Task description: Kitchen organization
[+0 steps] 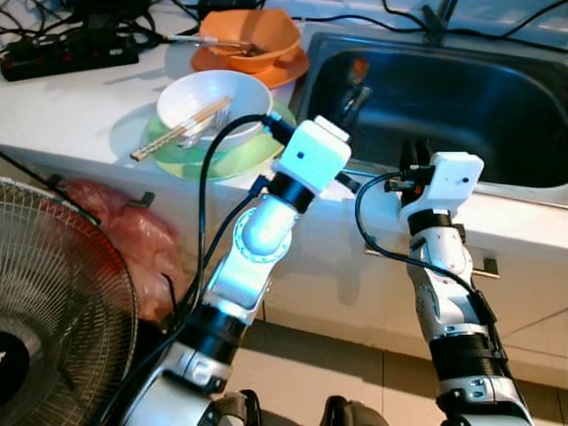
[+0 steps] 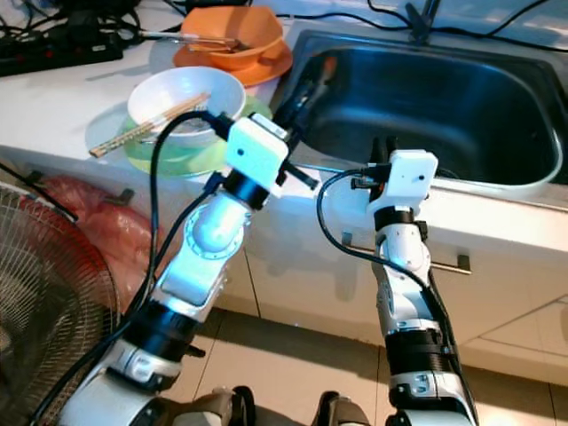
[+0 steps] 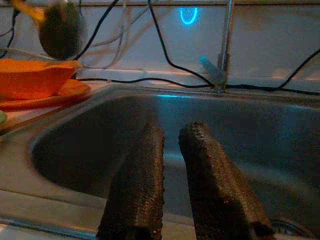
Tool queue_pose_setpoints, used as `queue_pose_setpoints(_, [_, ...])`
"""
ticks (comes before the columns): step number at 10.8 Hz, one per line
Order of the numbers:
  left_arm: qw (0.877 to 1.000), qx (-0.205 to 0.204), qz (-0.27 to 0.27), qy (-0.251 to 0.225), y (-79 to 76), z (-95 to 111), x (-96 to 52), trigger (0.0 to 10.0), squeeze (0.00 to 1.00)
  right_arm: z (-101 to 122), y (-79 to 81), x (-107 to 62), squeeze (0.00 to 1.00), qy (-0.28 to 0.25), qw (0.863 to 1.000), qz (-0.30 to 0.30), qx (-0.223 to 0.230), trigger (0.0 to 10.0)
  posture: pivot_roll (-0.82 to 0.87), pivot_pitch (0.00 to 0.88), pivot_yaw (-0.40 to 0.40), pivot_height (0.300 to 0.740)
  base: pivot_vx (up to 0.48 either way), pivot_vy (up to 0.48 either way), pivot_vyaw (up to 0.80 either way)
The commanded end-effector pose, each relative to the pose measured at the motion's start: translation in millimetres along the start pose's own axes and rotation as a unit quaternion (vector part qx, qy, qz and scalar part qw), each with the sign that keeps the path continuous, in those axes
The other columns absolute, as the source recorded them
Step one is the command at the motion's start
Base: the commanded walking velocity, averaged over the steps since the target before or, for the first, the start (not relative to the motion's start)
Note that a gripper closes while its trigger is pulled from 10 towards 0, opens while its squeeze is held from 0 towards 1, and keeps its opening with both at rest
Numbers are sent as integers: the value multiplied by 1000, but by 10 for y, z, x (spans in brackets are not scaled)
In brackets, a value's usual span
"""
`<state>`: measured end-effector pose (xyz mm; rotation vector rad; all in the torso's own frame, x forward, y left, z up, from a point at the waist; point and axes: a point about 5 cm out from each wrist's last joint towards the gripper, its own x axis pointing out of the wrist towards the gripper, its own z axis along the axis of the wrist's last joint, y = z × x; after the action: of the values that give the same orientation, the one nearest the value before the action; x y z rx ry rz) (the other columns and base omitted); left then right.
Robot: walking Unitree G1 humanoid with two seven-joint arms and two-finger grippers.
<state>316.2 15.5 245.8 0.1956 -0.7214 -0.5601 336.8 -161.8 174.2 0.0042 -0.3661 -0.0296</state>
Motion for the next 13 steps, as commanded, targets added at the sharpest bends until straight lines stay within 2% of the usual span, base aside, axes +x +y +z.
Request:
queue_pose_setpoints(1, [1000,-23,3,3,33,-39,37,10000,0,29,-19,-15,0,-10,1000,-6,4,10000,-2,140,38,740,0,0,0])
queue_pose_setpoints(5, [999,-38,-6,36,68,-236,101,10000,0,35,-19,-29,0,-14,1000,-10,6,10000,-10,126,44,740,0,0,0])
queue_pose_setpoints(7, [997,-60,0,49,66,-327,163,10000,0,41,-24,-36,0,-15,1000,-11,6,10000,-14,136,43,740,0,0,0])
queue_pose_setpoints(10, [988,-124,26,86,49,-474,209,10000,0,35,-36,-62,0,-13,1000,-13,5,10000,-19,152,43,740,0,0,0])
queue_pose_setpoints(13, [984,-142,47,97,151,-453,361,10000,0,58,-47,-66,0,-18,1000,-10,6,10000,-20,161,41,740,0,0,0])
